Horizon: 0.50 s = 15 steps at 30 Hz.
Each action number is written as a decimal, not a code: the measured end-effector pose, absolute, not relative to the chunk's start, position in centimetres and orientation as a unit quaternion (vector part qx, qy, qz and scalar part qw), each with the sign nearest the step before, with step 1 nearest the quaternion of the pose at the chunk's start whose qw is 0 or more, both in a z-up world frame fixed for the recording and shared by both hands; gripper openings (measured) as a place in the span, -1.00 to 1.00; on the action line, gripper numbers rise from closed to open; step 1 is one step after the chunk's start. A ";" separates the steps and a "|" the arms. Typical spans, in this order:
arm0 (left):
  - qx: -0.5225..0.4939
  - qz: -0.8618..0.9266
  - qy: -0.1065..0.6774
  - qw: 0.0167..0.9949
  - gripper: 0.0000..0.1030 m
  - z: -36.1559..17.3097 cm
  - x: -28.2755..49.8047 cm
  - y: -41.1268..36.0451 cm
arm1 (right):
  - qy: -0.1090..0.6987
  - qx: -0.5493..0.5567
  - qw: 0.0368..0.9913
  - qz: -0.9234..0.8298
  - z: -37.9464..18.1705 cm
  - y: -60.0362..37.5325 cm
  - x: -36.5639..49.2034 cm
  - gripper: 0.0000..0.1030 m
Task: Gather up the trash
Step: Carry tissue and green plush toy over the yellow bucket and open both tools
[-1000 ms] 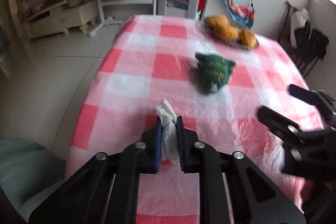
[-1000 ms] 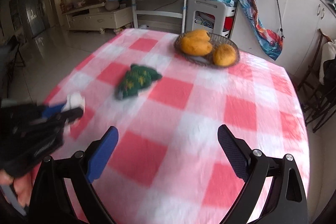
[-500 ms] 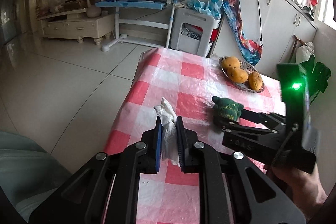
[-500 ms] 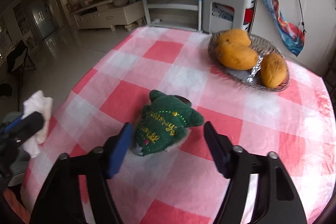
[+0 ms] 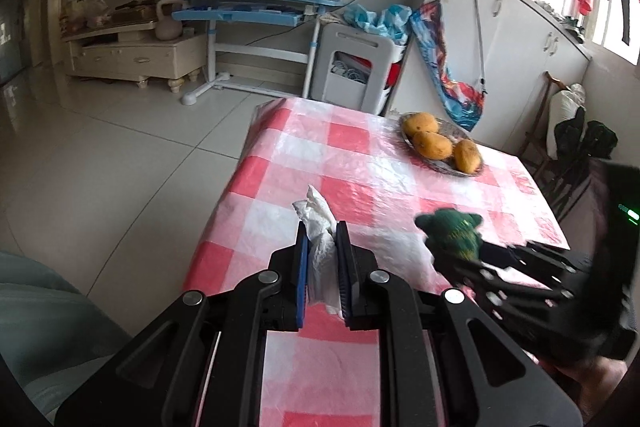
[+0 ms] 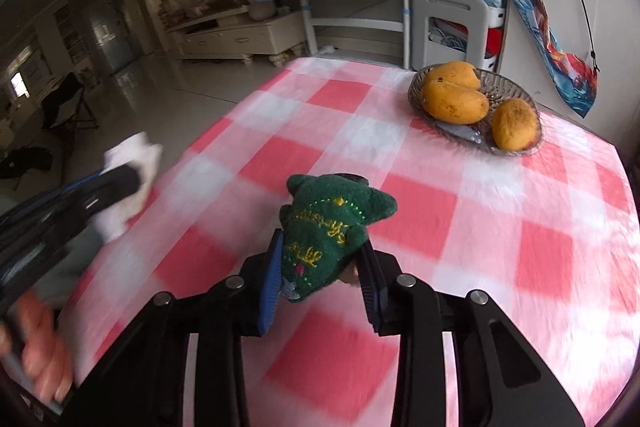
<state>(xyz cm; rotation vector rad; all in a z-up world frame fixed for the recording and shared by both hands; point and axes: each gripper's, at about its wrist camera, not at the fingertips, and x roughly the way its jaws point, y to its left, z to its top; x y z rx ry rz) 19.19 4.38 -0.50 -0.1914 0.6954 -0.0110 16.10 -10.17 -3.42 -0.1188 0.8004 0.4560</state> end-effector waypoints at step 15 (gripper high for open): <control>-0.058 -0.038 0.342 0.937 -0.75 0.0 13.7 1.0 | 0.376 -0.038 0.888 0.261 -2.1 -17.3 5.3 -0.32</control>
